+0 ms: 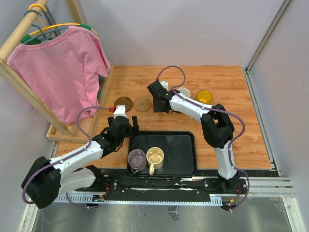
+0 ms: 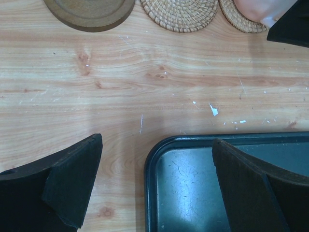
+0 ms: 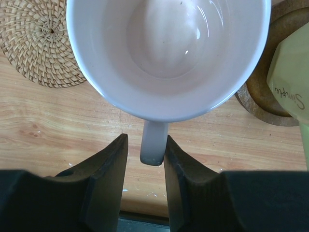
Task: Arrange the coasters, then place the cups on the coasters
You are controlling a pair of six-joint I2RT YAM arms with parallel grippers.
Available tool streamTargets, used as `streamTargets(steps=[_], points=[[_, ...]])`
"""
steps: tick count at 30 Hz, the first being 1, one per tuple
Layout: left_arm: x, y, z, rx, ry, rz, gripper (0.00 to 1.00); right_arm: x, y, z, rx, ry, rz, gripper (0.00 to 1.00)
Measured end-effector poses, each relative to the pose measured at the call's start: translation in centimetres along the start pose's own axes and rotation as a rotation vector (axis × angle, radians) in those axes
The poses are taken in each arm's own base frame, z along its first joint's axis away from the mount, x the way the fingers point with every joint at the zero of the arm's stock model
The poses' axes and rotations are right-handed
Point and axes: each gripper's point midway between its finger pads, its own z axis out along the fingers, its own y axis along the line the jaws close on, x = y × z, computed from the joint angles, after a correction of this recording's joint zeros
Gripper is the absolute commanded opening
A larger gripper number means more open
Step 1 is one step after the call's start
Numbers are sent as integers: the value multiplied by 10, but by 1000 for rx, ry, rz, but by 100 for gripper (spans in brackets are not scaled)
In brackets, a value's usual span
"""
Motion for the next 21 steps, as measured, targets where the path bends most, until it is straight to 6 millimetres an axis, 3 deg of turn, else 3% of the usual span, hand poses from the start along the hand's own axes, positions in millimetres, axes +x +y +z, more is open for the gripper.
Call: streamTargets(steps=[12, 21], points=[[1, -2, 0, 8, 4, -3, 100, 1, 6, -7, -26, -6, -4, 37], [1, -4, -1, 20, 7, -3, 100, 19, 4, -17, -29, 10, -26, 46]])
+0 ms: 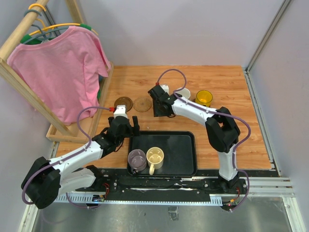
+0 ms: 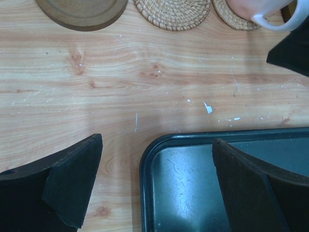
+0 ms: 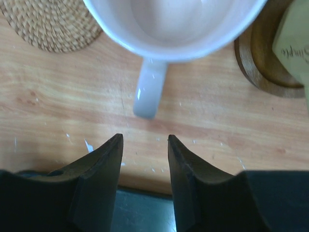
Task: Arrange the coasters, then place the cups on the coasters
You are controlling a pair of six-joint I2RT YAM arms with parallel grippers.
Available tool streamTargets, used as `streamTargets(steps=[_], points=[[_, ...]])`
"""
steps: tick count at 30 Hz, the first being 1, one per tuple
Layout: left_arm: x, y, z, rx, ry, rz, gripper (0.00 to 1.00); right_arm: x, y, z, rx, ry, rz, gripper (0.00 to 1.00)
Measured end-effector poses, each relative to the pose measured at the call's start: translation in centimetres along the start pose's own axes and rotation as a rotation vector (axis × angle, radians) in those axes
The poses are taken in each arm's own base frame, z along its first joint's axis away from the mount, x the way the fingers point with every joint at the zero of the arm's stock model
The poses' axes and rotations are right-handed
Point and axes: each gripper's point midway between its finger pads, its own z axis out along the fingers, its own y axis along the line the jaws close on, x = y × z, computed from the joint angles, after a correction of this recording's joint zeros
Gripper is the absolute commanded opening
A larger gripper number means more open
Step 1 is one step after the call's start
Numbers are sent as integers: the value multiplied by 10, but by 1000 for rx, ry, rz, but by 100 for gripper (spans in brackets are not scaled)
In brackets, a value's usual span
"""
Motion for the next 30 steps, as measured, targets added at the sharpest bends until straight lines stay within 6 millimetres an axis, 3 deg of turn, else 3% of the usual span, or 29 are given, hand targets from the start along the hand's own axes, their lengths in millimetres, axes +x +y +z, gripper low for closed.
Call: streamTargets(steps=[7, 10, 14, 18, 21, 25, 30], points=[[-8, -12, -9, 74, -14, -9, 100, 13, -10, -37, -14, -23, -15, 61], [-12, -19, -16, 124, -18, -17, 100, 12, -19, -64, -23, -69, -13, 72], [-16, -32, -30, 215, -16, -24, 100, 4, -38, -103, -29, -163, -7, 75], [-13, -47, -44, 297, 3, -19, 100, 13, -60, -131, -45, -227, -32, 65], [-7, -55, -55, 335, 19, -8, 100, 25, -62, -136, -87, -226, -66, 52], [-5, -59, -65, 360, 22, -21, 100, 53, -56, -135, -202, -189, -139, 48], [2, -56, -64, 348, 40, -35, 100, 88, -34, -133, -381, -117, -253, 44]])
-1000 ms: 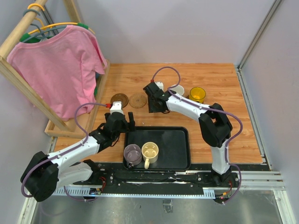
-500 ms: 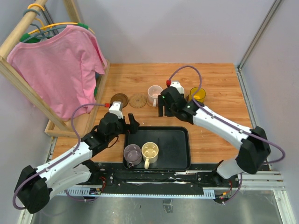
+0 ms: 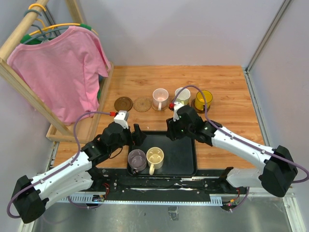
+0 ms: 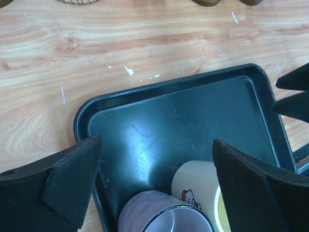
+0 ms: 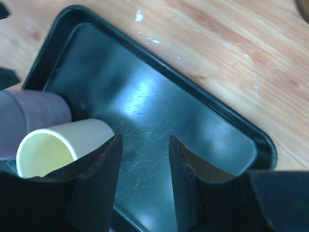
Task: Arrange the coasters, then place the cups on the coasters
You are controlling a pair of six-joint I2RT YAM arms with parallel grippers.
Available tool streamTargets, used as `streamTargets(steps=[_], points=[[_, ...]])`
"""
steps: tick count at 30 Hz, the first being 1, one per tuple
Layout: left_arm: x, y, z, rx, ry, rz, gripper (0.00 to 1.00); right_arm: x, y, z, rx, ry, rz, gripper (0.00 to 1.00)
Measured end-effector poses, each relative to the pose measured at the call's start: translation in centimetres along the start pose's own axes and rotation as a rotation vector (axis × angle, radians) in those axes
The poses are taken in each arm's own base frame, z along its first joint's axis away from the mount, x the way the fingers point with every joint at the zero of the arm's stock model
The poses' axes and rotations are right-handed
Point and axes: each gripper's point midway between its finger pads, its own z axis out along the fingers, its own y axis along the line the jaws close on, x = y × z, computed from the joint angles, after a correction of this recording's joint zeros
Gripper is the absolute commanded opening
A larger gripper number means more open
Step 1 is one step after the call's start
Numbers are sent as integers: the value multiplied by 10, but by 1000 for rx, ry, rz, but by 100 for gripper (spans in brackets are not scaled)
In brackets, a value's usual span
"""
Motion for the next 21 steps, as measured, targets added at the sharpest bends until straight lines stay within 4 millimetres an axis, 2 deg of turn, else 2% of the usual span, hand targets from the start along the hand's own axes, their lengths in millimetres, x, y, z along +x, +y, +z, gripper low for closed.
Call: streamTargets(steps=[11, 21], points=[[5, 10, 2, -50, 11, 5, 100, 22, 64, 12, -218, 95, -217, 42], [6, 13, 4, -63, 13, 8, 100, 33, 94, 19, -274, 171, -339, 39]])
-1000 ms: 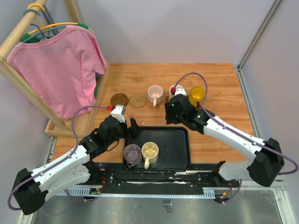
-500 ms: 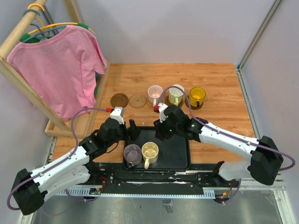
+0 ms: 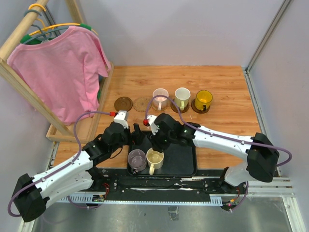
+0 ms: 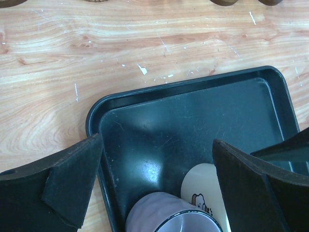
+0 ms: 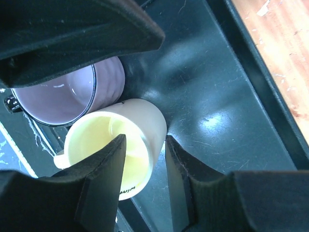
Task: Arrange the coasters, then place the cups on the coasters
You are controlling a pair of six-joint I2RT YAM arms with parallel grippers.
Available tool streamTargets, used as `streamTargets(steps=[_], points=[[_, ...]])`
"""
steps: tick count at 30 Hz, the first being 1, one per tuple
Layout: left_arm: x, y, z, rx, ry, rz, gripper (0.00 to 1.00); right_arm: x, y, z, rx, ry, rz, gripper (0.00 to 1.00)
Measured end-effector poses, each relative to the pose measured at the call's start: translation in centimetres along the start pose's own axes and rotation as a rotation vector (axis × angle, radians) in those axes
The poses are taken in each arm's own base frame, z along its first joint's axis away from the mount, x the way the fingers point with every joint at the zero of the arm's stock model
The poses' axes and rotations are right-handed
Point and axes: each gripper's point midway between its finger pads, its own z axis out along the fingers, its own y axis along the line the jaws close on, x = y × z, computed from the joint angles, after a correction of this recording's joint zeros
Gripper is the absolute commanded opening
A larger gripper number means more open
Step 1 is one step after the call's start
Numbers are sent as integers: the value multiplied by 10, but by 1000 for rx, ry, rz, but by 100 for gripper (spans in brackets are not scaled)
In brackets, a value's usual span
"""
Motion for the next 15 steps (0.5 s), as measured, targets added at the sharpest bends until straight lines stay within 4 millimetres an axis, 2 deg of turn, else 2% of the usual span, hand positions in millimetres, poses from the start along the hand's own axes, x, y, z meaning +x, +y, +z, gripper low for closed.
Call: streamTargets(steps=[7, 10, 11, 13, 14, 15], points=[[-2, 3, -1, -15, -11, 0, 100, 22, 2, 10, 2, 94, -14, 36], [-4, 3, -2, -15, -22, -3, 100, 30, -1, 13, 20, 126, -16, 31], [-5, 3, -2, -16, -25, -4, 100, 32, -1, 14, 28, 134, -19, 27], [-5, 4, -2, -17, -27, -4, 100, 36, -4, 13, 51, 151, -27, 6], [-5, 4, -2, -18, -27, -4, 100, 37, -5, 13, 68, 159, -27, 2], [-5, 4, -2, -19, -27, -4, 100, 36, -6, 13, 80, 161, -38, 1]])
